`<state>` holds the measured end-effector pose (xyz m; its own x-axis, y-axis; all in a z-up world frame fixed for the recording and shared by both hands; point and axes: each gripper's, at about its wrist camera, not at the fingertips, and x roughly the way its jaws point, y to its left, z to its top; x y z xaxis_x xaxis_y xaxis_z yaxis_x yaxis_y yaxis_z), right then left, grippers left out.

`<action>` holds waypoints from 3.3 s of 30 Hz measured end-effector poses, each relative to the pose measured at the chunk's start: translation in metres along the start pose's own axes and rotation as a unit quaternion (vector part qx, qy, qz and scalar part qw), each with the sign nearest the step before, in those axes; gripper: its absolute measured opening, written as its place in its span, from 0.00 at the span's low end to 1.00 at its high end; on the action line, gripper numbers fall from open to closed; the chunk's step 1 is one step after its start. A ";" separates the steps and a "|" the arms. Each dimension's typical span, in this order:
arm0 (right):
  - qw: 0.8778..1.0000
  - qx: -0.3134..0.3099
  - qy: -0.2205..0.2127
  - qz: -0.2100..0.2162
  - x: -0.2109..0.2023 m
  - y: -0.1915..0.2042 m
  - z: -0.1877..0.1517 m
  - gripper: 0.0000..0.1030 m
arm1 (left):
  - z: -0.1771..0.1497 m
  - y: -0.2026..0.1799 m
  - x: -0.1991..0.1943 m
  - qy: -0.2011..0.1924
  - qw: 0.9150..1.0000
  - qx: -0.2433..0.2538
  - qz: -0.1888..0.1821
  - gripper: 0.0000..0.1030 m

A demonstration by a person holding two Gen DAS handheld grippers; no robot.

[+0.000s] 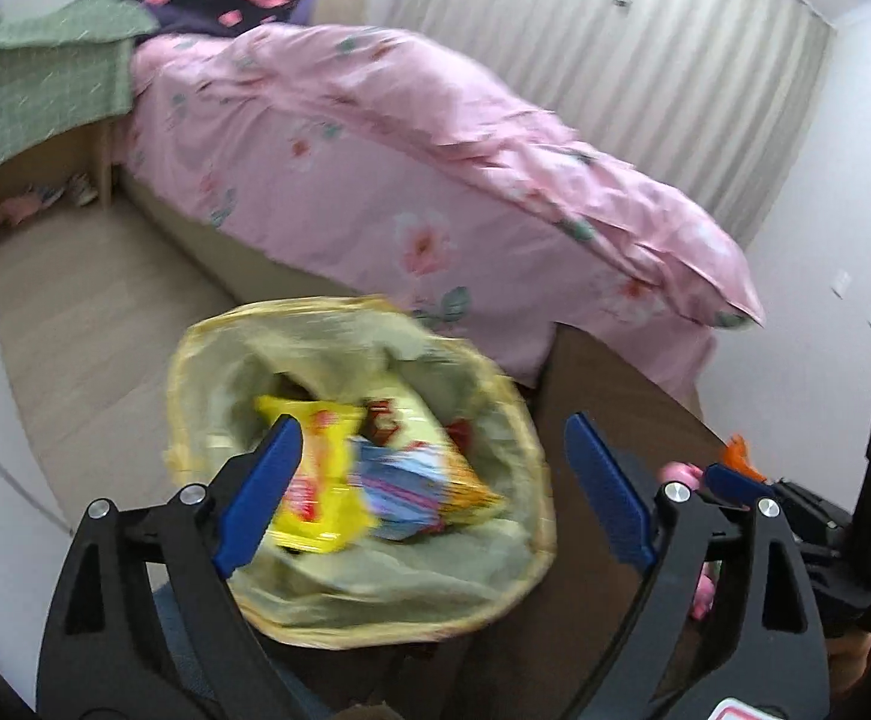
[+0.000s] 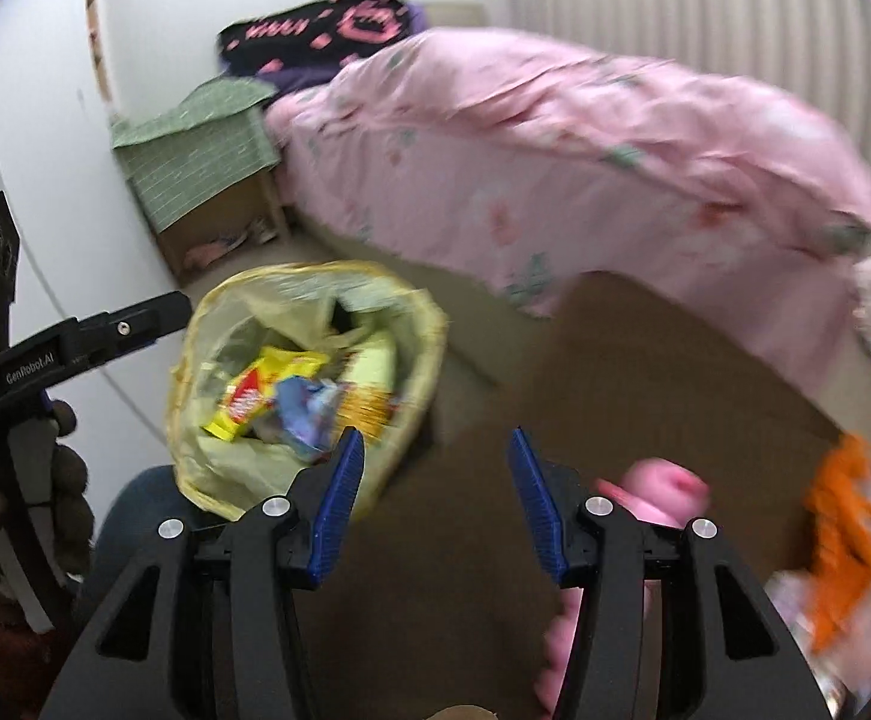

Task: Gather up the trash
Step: 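Reach both tools back to the table and grasp the dark wrapper with the right tool, then grasp the red chip bag with the left tool while the right tool holds the dark wrapper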

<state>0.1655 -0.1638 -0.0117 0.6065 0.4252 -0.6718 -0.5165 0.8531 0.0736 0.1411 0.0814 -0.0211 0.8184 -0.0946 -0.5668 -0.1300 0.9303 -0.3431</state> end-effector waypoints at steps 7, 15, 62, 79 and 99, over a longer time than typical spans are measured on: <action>0.994 0.050 -0.046 -0.080 -0.094 -0.064 -0.057 0.58 | -0.029 -0.086 -0.003 0.017 0.991 0.078 -0.105 0.85; 0.983 0.065 -0.034 -0.171 -0.167 -0.117 -0.130 0.59 | -0.082 -0.183 0.025 0.123 0.956 0.165 -0.209 0.86; 0.941 0.285 -0.088 -0.158 -0.234 -0.204 -0.297 0.17 | -0.192 -0.368 0.095 0.295 0.784 0.468 -0.283 0.65; 0.934 0.295 -0.098 -0.177 -0.243 -0.176 -0.310 0.17 | -0.180 -0.356 0.069 0.220 0.879 0.365 -0.216 0.65; 0.944 0.269 -0.086 -0.169 -0.241 -0.145 -0.306 0.17 | -0.193 -0.342 0.036 0.179 0.890 0.369 -0.197 0.43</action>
<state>-0.0908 -0.4829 -0.0859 0.7949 0.1039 -0.5978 0.0779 0.9596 0.2703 0.1070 -0.3086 -0.0685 0.4704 -0.4496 -0.7593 0.6396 0.7665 -0.0577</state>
